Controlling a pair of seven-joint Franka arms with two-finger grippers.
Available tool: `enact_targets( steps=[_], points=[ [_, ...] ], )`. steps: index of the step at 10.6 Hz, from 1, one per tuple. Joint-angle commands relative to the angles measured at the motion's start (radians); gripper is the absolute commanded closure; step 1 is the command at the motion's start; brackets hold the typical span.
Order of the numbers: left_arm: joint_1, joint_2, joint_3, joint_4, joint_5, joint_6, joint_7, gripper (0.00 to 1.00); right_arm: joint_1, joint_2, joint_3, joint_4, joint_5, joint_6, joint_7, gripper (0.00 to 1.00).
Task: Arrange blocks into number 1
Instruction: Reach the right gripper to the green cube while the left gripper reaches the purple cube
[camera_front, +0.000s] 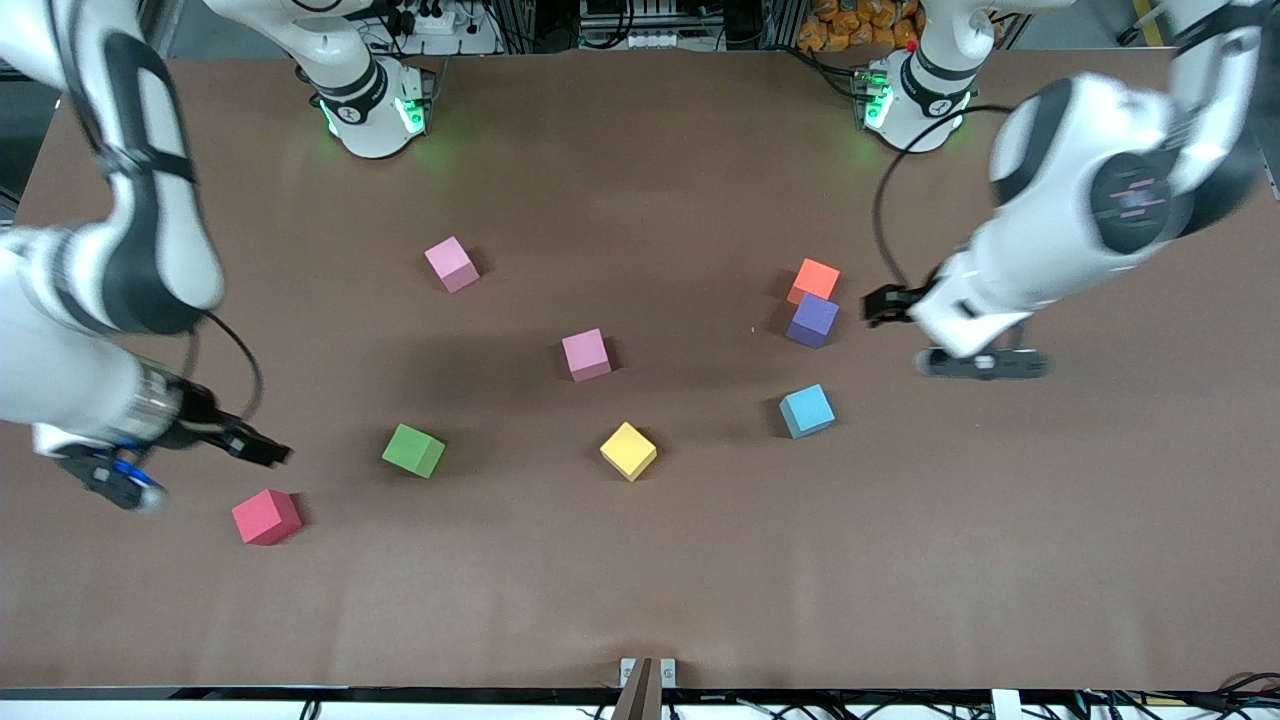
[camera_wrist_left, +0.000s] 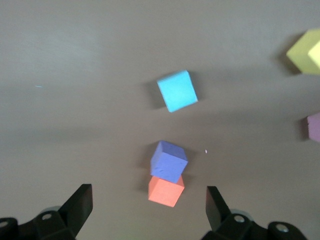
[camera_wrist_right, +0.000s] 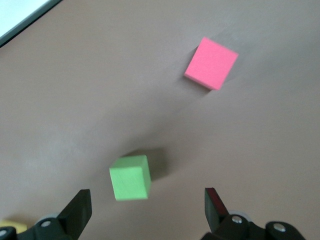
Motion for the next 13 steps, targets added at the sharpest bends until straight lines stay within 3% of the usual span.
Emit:
enact_targets(
  steps=[1,5,8,13],
  points=[
    [0.001,-0.075,-0.062,-0.219,0.006,0.142,-0.009,0.00,0.060,0.084,-0.006,0.033,0.017,0.059,0.157,0.00],
    [-0.005,-0.049,-0.103,-0.436,0.063,0.411,-0.007,0.00,0.128,0.172,-0.009,0.025,0.001,0.163,0.147,0.00],
    [-0.024,0.042,-0.103,-0.445,0.118,0.464,-0.007,0.00,0.131,0.200,-0.009,0.001,0.000,0.174,0.133,0.00],
    [-0.034,0.109,-0.103,-0.441,0.123,0.485,-0.006,0.00,0.133,0.232,-0.007,-0.045,0.007,0.174,0.072,0.00]
  ],
)
